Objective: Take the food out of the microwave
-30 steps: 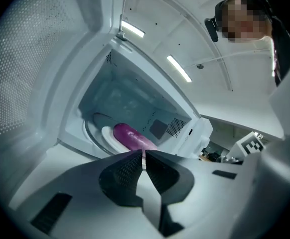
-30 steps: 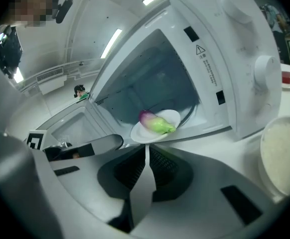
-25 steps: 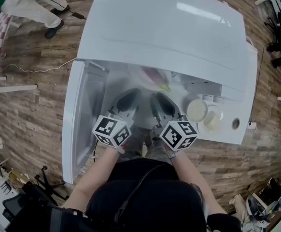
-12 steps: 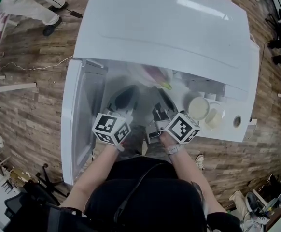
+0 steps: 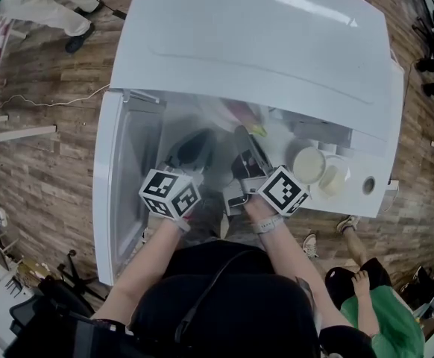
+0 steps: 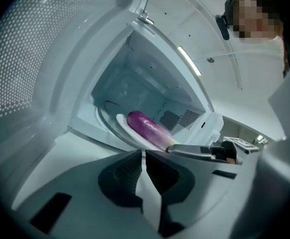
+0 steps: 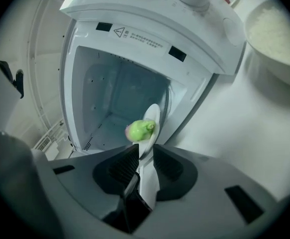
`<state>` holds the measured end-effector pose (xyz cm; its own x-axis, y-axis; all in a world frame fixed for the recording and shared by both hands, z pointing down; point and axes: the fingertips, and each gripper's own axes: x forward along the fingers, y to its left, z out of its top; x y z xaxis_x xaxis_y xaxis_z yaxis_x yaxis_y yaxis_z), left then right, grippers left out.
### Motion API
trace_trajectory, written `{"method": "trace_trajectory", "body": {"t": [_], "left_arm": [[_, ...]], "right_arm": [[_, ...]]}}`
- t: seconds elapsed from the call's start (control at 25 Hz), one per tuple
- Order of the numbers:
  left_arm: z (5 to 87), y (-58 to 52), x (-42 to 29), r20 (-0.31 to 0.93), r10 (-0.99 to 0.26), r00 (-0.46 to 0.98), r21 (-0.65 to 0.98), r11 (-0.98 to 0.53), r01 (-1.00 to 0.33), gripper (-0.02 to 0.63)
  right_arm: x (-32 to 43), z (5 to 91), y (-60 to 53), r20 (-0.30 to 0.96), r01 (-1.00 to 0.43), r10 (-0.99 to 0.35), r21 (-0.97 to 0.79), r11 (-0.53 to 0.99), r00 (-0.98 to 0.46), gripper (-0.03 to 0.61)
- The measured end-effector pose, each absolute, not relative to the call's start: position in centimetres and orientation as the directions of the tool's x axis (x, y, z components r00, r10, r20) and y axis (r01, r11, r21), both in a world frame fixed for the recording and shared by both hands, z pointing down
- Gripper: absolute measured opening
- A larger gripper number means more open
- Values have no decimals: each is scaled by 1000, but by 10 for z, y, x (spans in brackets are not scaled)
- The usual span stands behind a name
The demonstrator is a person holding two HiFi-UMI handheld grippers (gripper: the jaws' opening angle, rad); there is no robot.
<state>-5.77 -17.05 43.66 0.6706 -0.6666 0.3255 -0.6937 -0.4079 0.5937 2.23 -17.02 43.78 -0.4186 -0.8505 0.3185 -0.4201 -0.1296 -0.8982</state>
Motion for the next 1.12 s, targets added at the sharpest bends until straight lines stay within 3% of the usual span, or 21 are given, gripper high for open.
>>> {"method": "trace_trajectory", "body": {"t": [0.4, 0.64, 1.12], "left_arm": [[431, -173, -56, 280, -667, 690, 685, -365, -631, 15], [431, -173, -55, 273, -663, 697, 726, -334, -602, 75], [436, -182, -59, 251, -685, 684, 832, -208, -515, 98]], "right_arm": [[27, 437, -169, 286, -321, -871, -934, -159, -400, 63], [33, 433, -167, 270, -307, -875, -940, -149, -402, 51], [44, 430, -163, 253, -285, -876, -948, -140, -411, 37]]}}
